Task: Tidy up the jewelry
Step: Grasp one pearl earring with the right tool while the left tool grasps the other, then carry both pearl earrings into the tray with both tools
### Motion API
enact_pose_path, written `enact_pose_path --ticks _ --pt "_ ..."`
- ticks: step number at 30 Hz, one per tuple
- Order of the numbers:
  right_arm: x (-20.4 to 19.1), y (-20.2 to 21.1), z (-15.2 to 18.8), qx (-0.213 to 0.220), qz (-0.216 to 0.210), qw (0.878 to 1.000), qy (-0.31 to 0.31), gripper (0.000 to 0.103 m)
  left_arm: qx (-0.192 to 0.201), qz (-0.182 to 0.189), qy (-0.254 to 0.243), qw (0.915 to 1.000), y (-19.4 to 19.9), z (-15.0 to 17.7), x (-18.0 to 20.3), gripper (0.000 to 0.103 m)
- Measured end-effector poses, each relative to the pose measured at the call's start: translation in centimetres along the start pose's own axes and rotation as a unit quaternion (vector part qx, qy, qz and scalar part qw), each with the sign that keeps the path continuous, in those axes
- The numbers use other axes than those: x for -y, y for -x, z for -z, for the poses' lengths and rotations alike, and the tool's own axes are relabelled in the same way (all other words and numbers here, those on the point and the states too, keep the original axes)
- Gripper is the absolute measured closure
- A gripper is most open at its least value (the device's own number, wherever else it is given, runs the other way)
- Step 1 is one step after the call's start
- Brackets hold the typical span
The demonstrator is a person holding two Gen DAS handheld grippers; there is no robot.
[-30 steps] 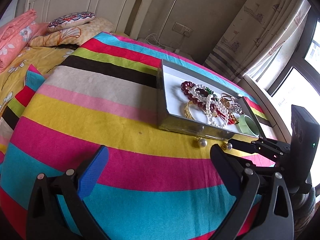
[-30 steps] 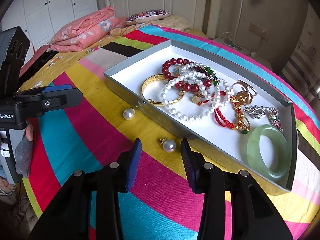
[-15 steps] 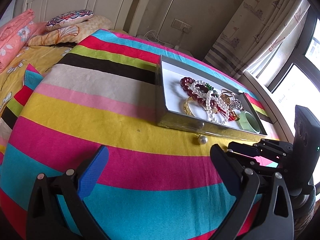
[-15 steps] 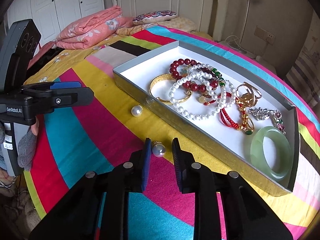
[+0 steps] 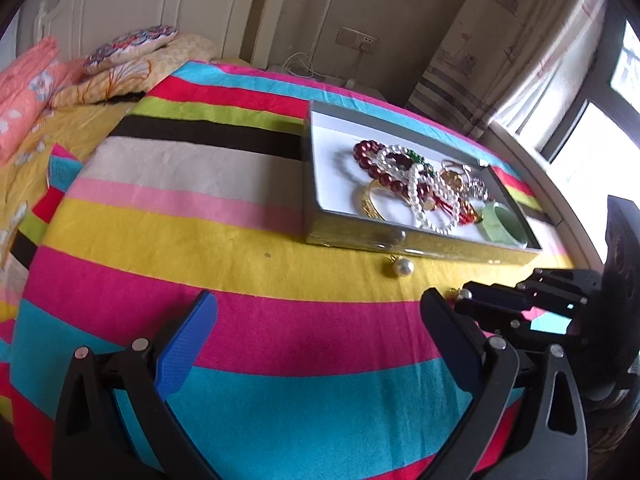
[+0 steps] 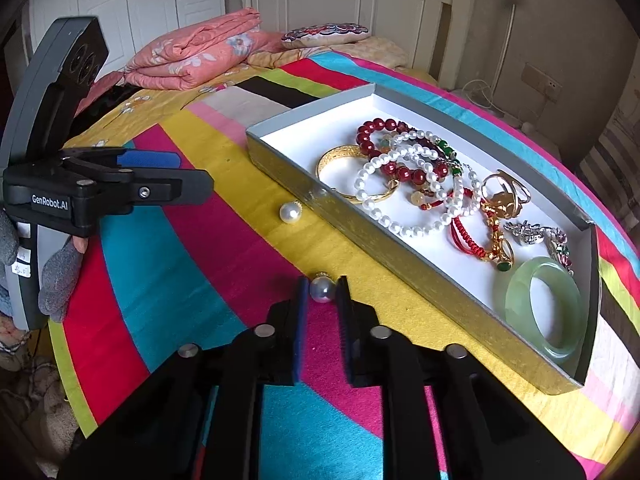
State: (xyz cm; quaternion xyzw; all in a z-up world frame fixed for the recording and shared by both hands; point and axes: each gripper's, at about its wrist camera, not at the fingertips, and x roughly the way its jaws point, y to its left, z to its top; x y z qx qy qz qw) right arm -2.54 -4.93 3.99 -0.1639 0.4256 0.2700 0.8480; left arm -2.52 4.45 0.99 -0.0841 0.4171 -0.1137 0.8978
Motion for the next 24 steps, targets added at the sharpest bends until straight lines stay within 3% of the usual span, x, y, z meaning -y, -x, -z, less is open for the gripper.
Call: enact_pose_path --ticks 5,8,10,14,18,24 --pt "0.7 1.6 1.0 0.018 0.013 0.999 -0.024 0.089 -0.015 -0.007 -0.064 0.9978 -0.9 0.3 4.0 0.005" --pt "2.1 3.2 1.9 0.039 0.015 0.998 -0.051 0.089 -0.026 -0.008 -0.083 0.9962 -2.2 -0.1 6.0 0.021" --pt "3.0 4.2 2.6 0.049 0.02 0.996 -0.068 0.089 -0.035 -0.004 -0.083 0.996 -3.1 -0.5 6.6 0.037" --pt "4.2 5.6 3.5 0.062 0.023 0.994 -0.088 0.089 -0.03 -0.02 -0.072 0.9968 -4.2 -1.3 6.9 0.053" --pt "4.8 6.2 4.0 0.075 0.017 0.992 -0.1 0.089 -0.027 -0.039 -0.104 0.9934 -4.5 -1.2 7.4 0.088" --pt "4.9 6.5 4.2 0.086 0.007 0.991 -0.105 0.089 -0.018 -0.03 -0.125 0.9915 -3.9 -0.6 7.7 0.09"
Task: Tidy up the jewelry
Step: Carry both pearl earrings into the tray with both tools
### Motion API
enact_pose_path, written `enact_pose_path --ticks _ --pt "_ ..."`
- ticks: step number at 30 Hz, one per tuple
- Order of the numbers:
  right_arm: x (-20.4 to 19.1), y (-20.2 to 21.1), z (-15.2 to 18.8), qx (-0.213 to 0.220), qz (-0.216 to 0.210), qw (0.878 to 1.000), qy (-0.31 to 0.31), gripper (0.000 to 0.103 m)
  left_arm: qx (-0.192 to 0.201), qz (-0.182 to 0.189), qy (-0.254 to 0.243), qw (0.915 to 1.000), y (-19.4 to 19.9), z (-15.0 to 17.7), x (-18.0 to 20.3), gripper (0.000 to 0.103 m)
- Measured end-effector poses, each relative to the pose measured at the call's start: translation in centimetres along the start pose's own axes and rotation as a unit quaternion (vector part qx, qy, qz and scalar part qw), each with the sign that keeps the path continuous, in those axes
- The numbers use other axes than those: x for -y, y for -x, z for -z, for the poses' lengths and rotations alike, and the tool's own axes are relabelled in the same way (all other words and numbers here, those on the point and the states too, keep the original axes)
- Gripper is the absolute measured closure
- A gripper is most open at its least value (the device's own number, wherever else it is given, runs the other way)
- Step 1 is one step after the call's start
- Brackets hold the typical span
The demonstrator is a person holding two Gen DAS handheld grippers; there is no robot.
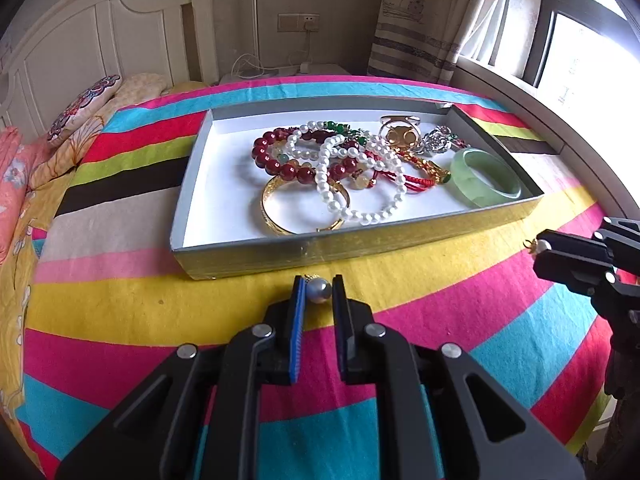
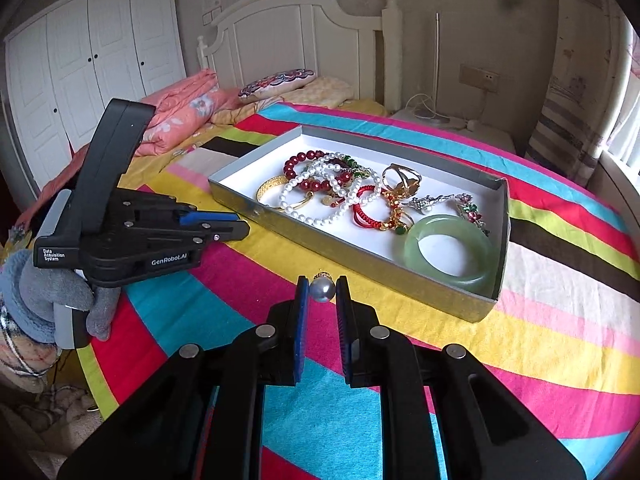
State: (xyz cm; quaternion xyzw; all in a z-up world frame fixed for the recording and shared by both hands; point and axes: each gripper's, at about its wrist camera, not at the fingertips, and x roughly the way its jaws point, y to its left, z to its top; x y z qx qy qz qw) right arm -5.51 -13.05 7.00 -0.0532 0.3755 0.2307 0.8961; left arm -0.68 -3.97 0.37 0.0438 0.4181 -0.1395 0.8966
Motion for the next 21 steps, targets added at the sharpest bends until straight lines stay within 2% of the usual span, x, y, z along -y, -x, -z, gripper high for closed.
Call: enact_pose_path --ticks 10,15,21 --pt "0.7 0.8 -0.3 0.02 0.004 1.0 -0.013 0.089 0.039 0.016 0.007 0.9991 3.1 0.1 -0.1 0.09" --pt "0.9 0.6 -1.2 0.027 0.006 1.0 -0.011 0.089 0.062 0.018 0.011 0.9979 4.5 -1.5 -0.6 0.09" --pt "2.1 -1.1 -3.4 0.032 -0.003 0.999 -0.024 0.089 0.066 0.029 0.013 0.9973 3.5 -4.9 -0.7 0.09"
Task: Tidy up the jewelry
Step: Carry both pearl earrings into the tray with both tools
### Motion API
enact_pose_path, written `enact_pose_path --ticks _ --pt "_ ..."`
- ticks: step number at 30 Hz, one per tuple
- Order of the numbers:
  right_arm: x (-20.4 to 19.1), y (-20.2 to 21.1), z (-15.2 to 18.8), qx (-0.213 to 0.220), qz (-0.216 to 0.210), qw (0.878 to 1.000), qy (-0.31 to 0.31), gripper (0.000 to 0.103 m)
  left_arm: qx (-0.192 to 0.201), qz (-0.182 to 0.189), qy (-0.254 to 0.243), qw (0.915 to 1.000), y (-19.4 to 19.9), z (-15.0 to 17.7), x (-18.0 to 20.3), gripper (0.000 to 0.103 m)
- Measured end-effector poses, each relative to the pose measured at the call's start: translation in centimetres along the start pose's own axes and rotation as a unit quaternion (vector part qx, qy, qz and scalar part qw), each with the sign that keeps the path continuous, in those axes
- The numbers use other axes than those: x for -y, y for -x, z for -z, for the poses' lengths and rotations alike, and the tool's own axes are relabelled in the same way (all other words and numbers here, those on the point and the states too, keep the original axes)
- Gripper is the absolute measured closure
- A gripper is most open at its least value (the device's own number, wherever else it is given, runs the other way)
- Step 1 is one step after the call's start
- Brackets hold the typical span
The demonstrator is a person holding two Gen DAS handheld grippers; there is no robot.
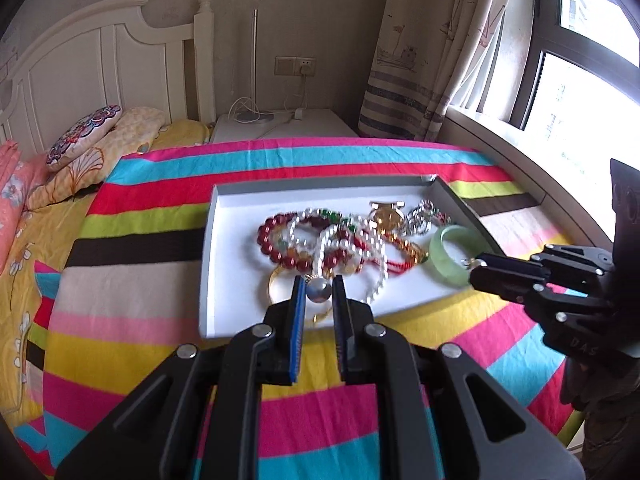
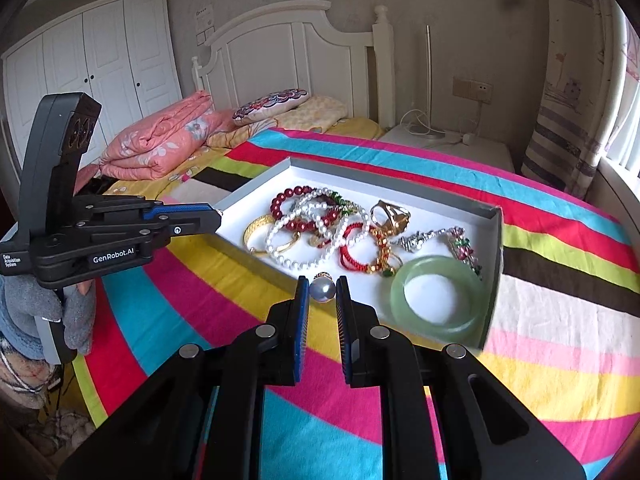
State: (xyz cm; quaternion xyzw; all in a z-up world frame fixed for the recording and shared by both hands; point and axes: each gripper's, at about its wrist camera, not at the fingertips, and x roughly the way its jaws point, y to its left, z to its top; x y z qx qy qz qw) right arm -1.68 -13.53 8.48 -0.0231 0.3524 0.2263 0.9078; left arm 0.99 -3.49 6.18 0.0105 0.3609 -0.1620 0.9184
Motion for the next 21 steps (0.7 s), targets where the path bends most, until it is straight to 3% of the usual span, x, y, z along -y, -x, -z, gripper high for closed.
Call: enact_pose_path --ticks 8,16,21 --pt "0.8 -3.8 -3.8 -0.004 0.021 1.0 0.001 0.089 -0.003 0.021 0.019 0.9996 -3.4 -4.7 -0.6 0.09" --pt "2.0 -6.4 -6.3 -0.003 0.078 0.997 0.024 0.089 -0.028 0.076 0.045 0.9958 -7.7 -8.5 -0.2 0.09" --pt "5.5 -6.0 -6.6 0.008 0.079 0.997 -0.025 0.089 -0.041 0.084 0.048 0.9945 -10.4 -9.1 0.7 0.09"
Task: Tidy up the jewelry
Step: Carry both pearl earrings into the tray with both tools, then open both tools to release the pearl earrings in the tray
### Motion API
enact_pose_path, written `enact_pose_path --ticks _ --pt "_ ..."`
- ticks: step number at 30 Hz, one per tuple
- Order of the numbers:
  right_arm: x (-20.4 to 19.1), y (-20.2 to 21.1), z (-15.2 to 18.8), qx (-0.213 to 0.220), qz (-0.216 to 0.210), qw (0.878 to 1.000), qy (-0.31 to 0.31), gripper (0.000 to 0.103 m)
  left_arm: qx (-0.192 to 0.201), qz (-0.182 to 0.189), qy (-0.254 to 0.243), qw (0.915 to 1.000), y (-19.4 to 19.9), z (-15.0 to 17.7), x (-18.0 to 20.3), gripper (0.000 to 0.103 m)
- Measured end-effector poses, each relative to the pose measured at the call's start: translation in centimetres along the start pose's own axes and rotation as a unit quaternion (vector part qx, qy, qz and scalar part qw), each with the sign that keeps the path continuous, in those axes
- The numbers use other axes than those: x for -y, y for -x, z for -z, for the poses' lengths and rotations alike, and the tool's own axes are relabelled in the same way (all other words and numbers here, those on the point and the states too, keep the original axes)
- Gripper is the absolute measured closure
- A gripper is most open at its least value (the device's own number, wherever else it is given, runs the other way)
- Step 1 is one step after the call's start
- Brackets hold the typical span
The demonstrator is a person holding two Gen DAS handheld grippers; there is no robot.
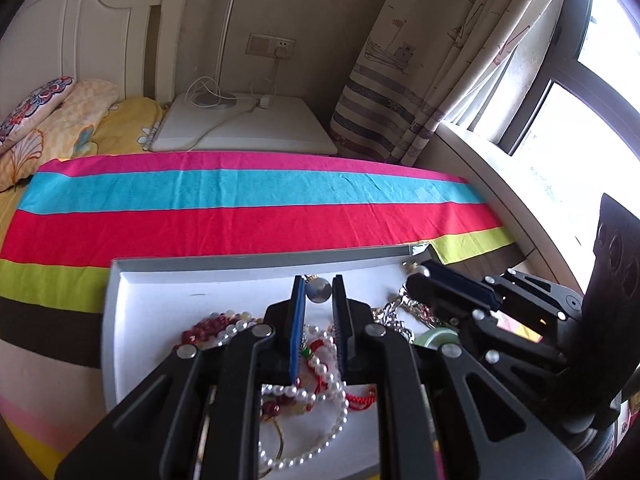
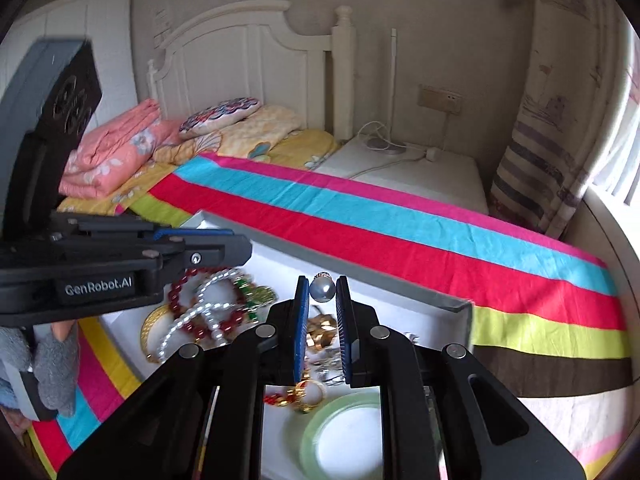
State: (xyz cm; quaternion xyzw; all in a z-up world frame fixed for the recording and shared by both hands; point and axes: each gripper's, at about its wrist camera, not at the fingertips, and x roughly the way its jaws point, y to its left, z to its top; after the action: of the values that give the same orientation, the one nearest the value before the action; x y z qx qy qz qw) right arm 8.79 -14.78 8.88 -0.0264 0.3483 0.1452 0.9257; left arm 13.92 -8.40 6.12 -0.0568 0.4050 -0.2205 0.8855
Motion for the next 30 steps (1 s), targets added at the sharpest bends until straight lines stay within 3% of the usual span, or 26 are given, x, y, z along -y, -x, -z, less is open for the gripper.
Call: enact_pose_path --ticks 8,16,17,19,21,22,25,27,30 --pt "2.2 -2.5 0.4 -0.028 -0.001 0.999 -0.023 0.089 -0.022 0.011 0.027 0.9993 -3.8 0.1 -0.3 0.09" --pt "2.7 -2.5 0.2 -0.022 -0.01 0.999 -0.039 0.089 -0.027 0.0 0.033 0.9991 -4.6 0.0 -0.5 0.089" --pt "2.8 -2.4 0.1 -0.02 -0.011 0.999 -0.043 0.088 -0.026 -0.004 0.038 0.9989 -4.6 -0.1 -0.6 0.085" --pt "3.3 -2.0 0.0 -0.015 -0.01 0.998 -0.059 0.081 -0.019 -0.015 0.045 0.9987 -4.0 -0.1 -0.7 0.051" --pt "3.9 -1.1 -0.1 -0.004 -0.01 0.997 -0.081 0.056 0.007 -0.036 0.044 0.9984 -2.6 -0.1 -0.9 0.035" --pt "4.2 -0.3 -0.2 0.009 -0.012 0.996 -0.089 0.04 0.022 -0.048 0.039 0.9979 -1.7 -0.1 -0.8 0.029" --pt "4.5 2.2 -0.8 0.037 -0.011 0.994 -0.098 0.036 0.061 -0.087 0.028 0.9939 1.3 -0.2 -0.5 0.012" --pt "4.3 4.1 -1.0 0.053 -0.002 0.994 -0.097 0.027 0.097 -0.116 0.011 0.9885 3.8 -0.1 0.1 0.006" --pt "2.9 7.8 -1.0 0.086 0.023 0.993 -0.074 0.017 0.161 -0.166 -0.016 0.9728 8.4 0.7 1.5 0.002"
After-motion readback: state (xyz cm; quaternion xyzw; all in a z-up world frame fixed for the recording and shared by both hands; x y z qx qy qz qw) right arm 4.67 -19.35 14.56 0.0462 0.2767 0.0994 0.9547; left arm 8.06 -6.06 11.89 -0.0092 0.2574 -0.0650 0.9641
